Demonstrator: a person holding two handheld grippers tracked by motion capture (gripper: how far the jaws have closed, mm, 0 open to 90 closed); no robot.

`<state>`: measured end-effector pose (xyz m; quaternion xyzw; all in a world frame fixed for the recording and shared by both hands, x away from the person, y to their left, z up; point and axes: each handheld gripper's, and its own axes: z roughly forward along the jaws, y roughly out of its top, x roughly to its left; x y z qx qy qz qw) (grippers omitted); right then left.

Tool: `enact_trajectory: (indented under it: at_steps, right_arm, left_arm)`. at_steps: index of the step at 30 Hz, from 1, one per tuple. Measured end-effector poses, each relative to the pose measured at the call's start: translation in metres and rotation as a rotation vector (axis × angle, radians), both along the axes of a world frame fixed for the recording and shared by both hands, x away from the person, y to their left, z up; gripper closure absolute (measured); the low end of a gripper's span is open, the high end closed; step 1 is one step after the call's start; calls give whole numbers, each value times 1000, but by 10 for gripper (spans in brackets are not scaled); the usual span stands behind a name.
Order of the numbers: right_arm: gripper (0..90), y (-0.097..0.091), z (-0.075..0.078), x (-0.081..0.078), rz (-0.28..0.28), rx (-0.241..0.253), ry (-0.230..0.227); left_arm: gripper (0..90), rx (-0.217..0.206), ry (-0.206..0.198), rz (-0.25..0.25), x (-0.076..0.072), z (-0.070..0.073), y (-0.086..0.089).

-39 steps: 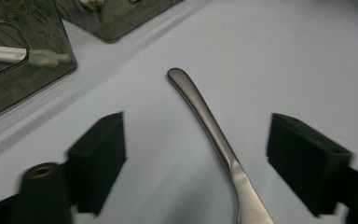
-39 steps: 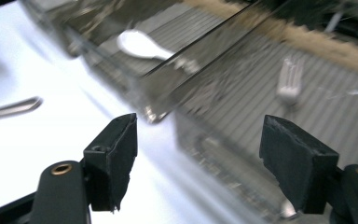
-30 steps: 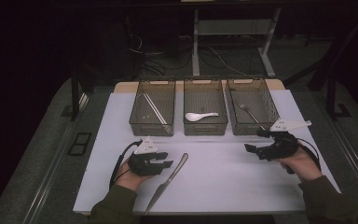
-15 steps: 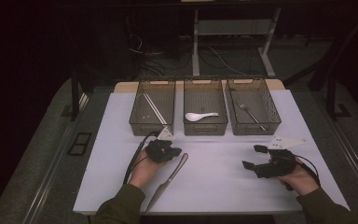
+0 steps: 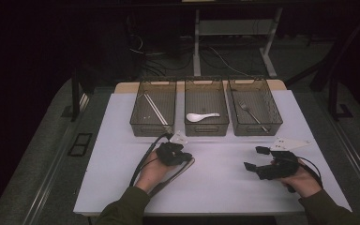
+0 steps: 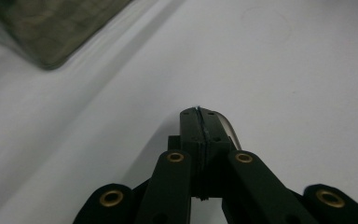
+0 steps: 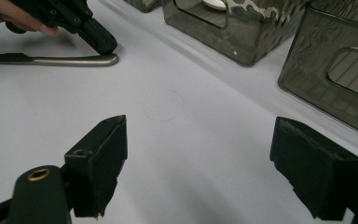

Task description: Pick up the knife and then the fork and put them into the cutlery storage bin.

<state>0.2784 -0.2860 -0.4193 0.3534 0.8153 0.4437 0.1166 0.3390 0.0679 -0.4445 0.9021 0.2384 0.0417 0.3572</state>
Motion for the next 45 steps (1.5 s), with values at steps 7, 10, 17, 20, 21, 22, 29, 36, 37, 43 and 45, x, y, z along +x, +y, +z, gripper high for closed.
enact_trajectory:
  at_steps: [7,10,17,20,21,22,29,36,37,43,45]
  right_arm:
    - [187,0,0,0,2,0,0]
    - [187,-1,0,0,-1,3,2]
    - [187,0,0,0,4,-1,1]
    - [188,-1,0,0,2,-2,1]
    - [188,-1,0,0,2,-1,1]
    - [188,-1,0,0,3,-3,1]
    - [188,0,0,0,10,-9,-1]
    - [188,0,0,0,14,-14,2]
    - [188,0,0,0,15,-14,1]
    - [188,0,0,0,14,-11,1]
    - [189,-1,0,1,14,-13,3]
  left_arm:
    - [890,-15,16,-74,-12,0,-21]
    - [889,2,25,-115,-16,1,-26]
    - [854,-5,9,-144,-17,6,-19]
    - [816,-57,-7,-136,-21,17,-2]
    - [792,-71,-8,-132,-23,19,5]
    - [773,-79,-7,-131,-25,21,12]
    - [685,-101,-3,-123,-42,21,52]
    - [687,-57,-15,-134,-50,10,61]
    - [690,-51,-11,-140,-49,8,60]
    - [714,-23,13,-161,-47,0,57]
    - [715,-20,9,-168,-46,0,57]
